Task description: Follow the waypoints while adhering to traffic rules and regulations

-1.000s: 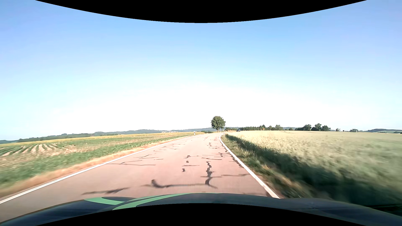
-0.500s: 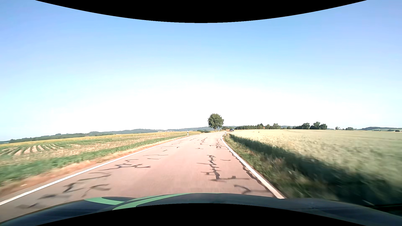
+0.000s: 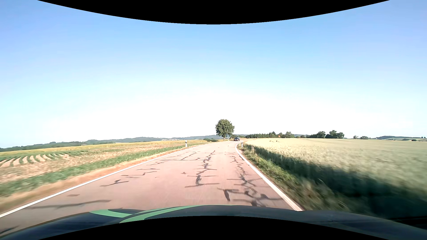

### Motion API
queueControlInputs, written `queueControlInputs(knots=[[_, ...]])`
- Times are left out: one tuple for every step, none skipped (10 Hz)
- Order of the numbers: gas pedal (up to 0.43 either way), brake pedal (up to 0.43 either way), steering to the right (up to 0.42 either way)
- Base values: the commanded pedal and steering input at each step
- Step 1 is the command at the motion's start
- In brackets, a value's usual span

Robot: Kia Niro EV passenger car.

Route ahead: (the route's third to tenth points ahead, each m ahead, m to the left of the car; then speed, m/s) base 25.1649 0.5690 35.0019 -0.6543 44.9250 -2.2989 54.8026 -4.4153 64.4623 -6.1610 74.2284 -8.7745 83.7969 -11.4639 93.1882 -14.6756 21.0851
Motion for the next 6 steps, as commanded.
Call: queueControlInputs(knots=[[0.118, 0.0, 0.021], [0.118, 0.0, 0.022], [0.118, 0.0, 0.021], [0.118, 0.0, 0.021], [0.118, 0.0, 0.019], [0.118, 0.0, 0.019]])
